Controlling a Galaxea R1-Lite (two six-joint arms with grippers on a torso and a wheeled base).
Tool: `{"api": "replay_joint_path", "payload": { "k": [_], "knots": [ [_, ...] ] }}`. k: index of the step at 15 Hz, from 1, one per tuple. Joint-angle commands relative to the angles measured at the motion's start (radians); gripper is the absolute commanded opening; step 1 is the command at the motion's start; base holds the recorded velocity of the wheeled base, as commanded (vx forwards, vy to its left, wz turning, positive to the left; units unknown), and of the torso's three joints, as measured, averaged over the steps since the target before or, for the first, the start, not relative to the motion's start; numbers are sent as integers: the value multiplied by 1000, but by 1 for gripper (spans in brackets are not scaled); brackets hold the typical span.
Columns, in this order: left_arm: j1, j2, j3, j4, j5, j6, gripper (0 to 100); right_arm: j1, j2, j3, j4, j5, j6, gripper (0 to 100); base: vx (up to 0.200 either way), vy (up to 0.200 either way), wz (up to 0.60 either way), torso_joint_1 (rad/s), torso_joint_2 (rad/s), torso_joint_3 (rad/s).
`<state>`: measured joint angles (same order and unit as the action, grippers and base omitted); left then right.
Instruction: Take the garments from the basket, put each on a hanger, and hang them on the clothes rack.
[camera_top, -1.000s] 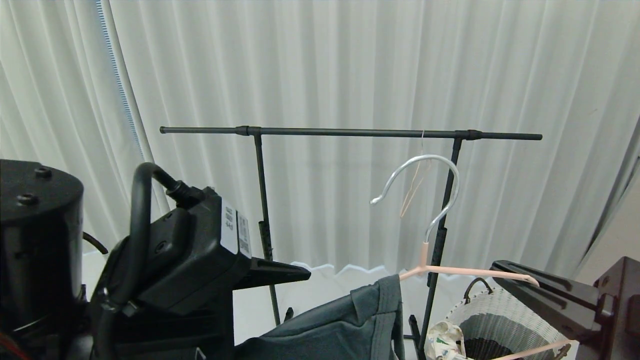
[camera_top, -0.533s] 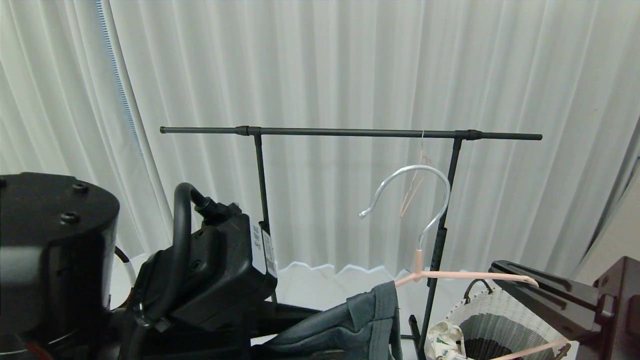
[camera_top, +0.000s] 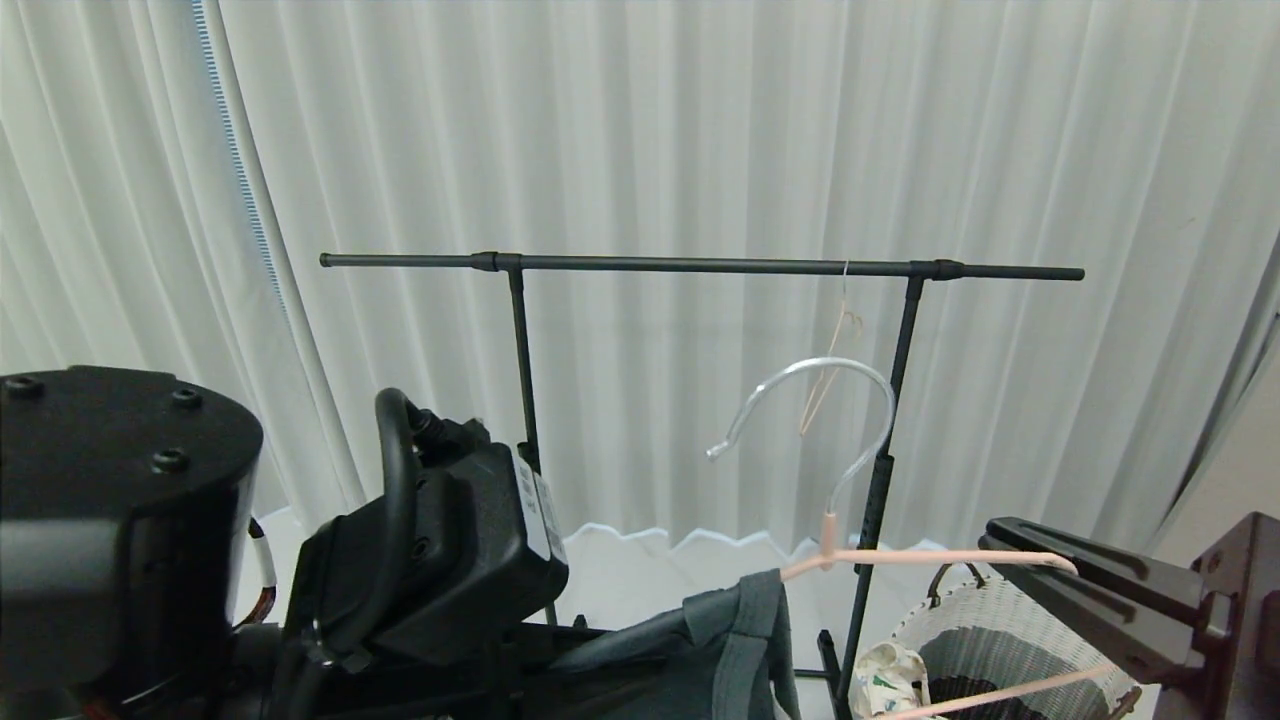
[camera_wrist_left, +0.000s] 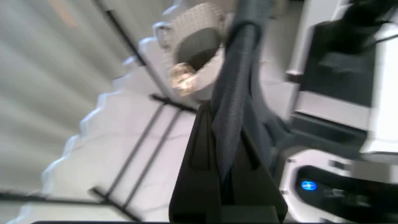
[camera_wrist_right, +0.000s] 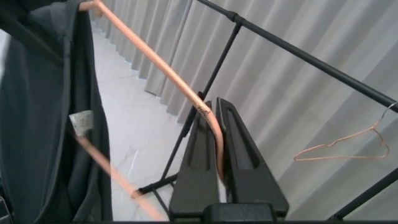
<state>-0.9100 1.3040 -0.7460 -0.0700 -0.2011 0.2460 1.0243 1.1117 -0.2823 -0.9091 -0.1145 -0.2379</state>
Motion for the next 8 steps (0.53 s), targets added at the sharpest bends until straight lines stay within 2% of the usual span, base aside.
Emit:
{"api": "replay_joint_path", "payload": {
  "k": [1,3,6,8],
  "knots": [
    [3,1,7,-2,43,16,0,0,-4,5,6,-1,-4,100,0,0,0,0,0,0],
    [22,1,25,-2,91,16,0,0,-4,5,23,-1,-4,100,0,0,0,0,0,0],
    [69,3,36,-4,101,16,0,0,-12,0,61,1,-4,100,0,0,0,0,0,0],
    [155,20,34,-4,118,18,0,2,-7,2,88,7,5,100,0,0,0,0,0,0]
  ]
}}
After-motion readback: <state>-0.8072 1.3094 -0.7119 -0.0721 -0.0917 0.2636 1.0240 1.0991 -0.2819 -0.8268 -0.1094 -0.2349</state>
